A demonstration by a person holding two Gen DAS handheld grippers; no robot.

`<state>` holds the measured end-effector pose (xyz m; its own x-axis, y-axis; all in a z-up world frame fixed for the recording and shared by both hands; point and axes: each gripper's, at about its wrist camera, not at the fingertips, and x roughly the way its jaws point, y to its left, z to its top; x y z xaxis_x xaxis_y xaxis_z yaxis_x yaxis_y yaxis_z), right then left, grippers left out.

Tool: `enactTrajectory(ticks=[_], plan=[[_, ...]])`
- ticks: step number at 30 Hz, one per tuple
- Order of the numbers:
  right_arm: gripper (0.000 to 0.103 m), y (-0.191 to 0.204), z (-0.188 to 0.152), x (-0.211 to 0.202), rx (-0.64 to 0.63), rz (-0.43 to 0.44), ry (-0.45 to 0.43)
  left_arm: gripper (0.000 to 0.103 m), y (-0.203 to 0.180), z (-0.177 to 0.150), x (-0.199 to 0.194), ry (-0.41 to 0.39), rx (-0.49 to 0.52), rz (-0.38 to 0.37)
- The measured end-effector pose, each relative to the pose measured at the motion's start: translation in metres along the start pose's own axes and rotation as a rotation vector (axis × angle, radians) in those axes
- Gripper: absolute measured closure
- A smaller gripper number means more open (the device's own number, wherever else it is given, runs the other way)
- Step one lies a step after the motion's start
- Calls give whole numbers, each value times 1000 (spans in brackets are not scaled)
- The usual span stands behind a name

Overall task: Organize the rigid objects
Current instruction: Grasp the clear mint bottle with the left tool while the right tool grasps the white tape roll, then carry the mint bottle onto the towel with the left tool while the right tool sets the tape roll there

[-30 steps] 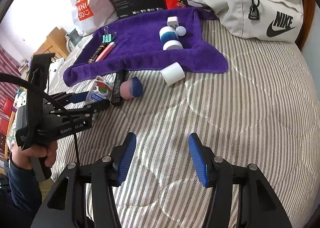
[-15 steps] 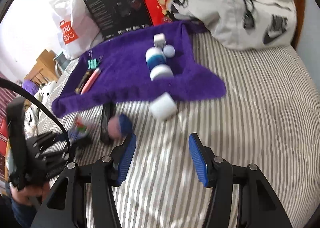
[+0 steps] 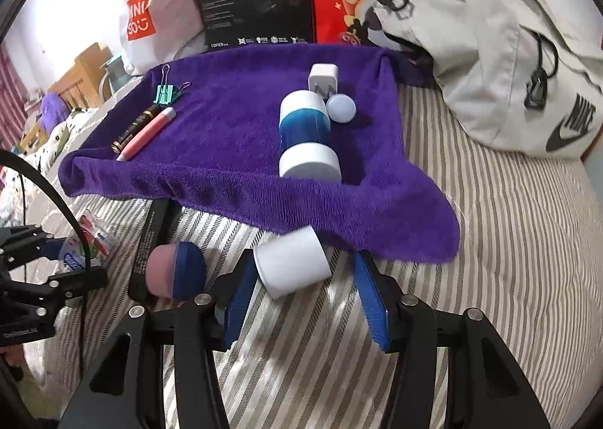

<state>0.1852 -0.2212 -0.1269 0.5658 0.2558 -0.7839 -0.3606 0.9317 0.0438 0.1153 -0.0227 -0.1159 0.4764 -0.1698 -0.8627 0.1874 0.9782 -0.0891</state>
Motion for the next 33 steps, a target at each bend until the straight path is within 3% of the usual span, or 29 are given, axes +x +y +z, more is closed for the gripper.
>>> enactTrajectory(ticks=[2, 6, 10, 13, 20, 27, 33], plan=[[68, 5, 0, 1, -38, -12, -10, 63, 0, 0, 0, -2, 3, -2], [67, 8, -3, -1, -53, -15, 10, 63, -1, -1, 0, -6, 4, 1], [67, 3, -19, -18, 5, -5, 114, 63, 2, -6, -3, -3, 10, 16], [67, 8, -33, -26, -11, 0, 136, 63, 6, -9, -4, -8, 14, 25], [67, 12, -42, -28, -40, -21, 101, 63, 3, -9, -3, -11, 33, 52], [68, 13, -39, -27, -52, -20, 111, 64, 8, -12, -5, -22, 23, 22], [72, 8, -37, -33, -6, 30, 127, 64, 22, -17, -12, -20, -13, -35]])
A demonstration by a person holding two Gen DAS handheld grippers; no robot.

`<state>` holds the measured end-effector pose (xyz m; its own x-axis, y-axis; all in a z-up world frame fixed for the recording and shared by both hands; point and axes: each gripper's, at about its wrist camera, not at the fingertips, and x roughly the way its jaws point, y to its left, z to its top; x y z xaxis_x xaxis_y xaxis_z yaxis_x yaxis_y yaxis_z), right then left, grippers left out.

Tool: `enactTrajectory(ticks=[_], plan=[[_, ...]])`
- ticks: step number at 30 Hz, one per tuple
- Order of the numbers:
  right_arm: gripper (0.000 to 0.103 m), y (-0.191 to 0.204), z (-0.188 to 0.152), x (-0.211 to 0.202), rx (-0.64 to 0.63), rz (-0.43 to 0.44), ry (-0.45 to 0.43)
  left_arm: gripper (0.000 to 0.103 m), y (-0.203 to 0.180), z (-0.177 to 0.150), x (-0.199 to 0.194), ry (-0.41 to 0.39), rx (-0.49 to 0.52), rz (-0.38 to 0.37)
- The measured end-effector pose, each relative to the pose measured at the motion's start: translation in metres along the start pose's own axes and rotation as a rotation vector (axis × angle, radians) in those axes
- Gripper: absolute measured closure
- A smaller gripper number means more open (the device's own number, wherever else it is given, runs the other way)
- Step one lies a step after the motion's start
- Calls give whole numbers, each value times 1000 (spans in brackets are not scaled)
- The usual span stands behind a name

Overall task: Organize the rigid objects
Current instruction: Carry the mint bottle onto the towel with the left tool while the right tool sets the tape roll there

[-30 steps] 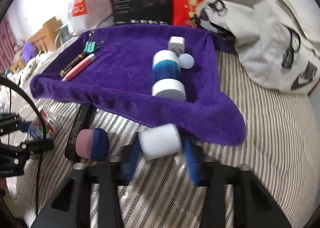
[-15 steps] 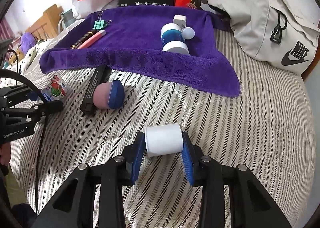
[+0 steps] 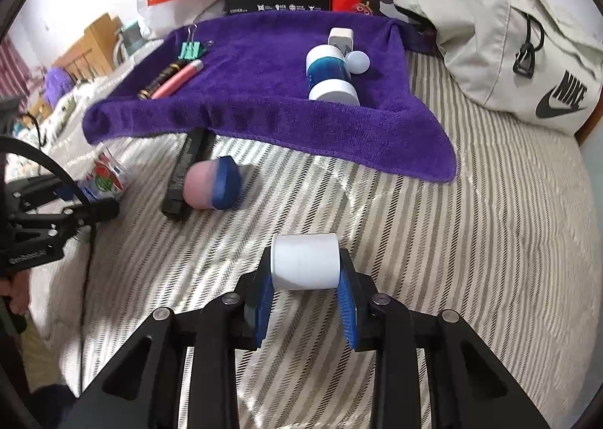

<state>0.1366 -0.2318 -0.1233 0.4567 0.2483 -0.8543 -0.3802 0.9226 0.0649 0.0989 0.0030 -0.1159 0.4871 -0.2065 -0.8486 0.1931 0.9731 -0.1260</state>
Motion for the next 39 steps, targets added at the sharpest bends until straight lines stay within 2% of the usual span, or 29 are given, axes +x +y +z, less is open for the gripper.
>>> enactTrajectory(ticks=[4, 9, 12, 22, 31, 39], plan=[[72, 1, -2, -1, -1, 5, -9, 64, -1, -1, -1, 11, 20, 27], [72, 3, -8, 2, -9, -8, -21, 62, -15, -7, 4, 5, 95, 126], [72, 7, -10, 2, -33, -27, -32, 62, -20, -10, 3, -20, 112, 161], [72, 2, -6, -2, -11, -8, -3, 64, 2, -8, -5, -12, 22, 43], [72, 9, 11, -20, -18, 34, -33, 64, 13, 6, -21, -41, 18, 47], [72, 14, 47, -27, -32, 86, -69, 64, 31, 41, -34, -84, 9, 62]])
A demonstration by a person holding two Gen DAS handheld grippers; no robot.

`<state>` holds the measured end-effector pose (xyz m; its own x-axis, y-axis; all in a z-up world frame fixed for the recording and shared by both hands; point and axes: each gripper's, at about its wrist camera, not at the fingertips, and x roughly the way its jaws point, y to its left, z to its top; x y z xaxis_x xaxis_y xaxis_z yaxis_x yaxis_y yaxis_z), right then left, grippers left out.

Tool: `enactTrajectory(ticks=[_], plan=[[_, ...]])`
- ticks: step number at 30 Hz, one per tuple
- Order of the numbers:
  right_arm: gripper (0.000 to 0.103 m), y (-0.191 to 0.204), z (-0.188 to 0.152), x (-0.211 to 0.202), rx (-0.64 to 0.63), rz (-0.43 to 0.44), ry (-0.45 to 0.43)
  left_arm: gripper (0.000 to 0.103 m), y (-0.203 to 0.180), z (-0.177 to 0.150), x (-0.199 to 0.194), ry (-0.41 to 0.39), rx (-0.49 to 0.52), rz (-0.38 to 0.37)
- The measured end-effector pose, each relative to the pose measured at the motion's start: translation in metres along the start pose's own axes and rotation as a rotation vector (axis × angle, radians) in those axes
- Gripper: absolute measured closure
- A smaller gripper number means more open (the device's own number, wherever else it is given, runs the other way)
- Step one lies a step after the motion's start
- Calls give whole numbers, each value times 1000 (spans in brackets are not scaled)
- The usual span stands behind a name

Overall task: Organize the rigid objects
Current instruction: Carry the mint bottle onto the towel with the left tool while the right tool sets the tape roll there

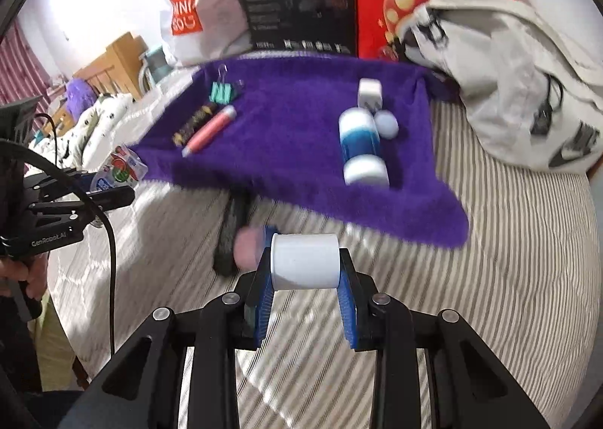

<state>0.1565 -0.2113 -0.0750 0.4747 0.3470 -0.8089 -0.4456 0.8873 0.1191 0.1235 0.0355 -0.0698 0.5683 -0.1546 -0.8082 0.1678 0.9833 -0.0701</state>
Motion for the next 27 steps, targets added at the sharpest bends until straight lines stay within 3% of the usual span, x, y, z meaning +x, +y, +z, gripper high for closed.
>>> enactTrajectory(ticks=[7, 12, 19, 27], plan=[[72, 2, 48, 14, -12, 20, -29, 64, 17, 30, 6, -25, -11, 9], [72, 0, 76, 51, -6, 30, 25, 64, 25, 38, 14, -26, -19, 7], [72, 4, 83, 94, -31, -17, 134, 64, 33, 41, 24, -22, -32, -13], [72, 10, 81, 103, -59, -50, 157, 64, 48, 44, 31, -20, -54, -16]])
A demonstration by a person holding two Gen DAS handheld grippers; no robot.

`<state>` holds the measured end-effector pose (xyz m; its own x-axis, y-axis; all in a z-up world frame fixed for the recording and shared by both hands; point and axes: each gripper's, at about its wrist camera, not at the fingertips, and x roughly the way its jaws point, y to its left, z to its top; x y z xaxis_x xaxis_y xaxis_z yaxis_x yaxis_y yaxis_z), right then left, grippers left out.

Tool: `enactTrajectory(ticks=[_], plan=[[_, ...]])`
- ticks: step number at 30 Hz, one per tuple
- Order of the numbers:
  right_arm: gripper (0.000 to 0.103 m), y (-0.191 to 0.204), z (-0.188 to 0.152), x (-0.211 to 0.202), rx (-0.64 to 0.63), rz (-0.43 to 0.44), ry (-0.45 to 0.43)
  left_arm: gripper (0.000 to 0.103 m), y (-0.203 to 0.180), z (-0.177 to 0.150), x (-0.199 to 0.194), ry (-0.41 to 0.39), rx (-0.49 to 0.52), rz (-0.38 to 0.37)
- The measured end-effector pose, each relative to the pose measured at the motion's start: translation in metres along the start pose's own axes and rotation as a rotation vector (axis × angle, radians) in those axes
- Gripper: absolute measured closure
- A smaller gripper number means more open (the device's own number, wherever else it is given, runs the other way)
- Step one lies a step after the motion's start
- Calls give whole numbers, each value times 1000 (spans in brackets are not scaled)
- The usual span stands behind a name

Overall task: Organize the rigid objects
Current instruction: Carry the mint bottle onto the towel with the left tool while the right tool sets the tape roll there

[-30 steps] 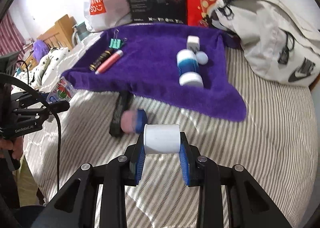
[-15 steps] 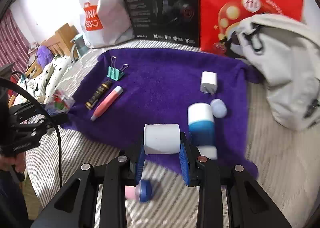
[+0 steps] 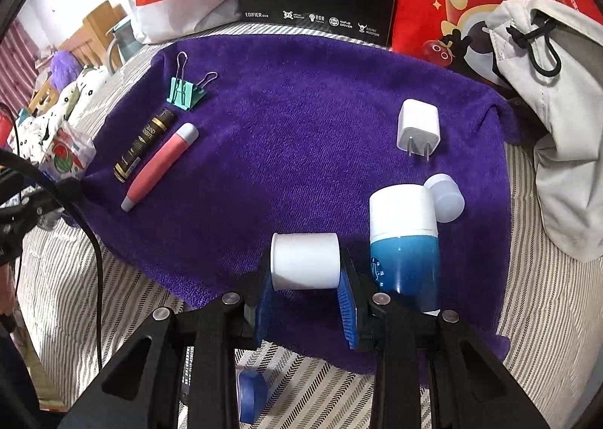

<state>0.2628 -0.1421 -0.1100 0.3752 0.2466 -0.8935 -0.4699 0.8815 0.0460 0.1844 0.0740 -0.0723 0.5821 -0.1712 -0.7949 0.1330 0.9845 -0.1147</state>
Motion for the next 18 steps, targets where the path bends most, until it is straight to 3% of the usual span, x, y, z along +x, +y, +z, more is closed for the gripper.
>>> enactTrajectory(ticks=[12, 16, 18], plan=[[66, -2, 2, 0, 11, 2, 61, 64, 10, 13, 9, 10, -11, -10], [49, -3, -4, -16, 13, -2, 42, 64, 5, 19, 17, 20, 11, -17], [49, 0, -7, -24, 0, 4, 28, 64, 1, 23, 22, 25, 21, -18]])
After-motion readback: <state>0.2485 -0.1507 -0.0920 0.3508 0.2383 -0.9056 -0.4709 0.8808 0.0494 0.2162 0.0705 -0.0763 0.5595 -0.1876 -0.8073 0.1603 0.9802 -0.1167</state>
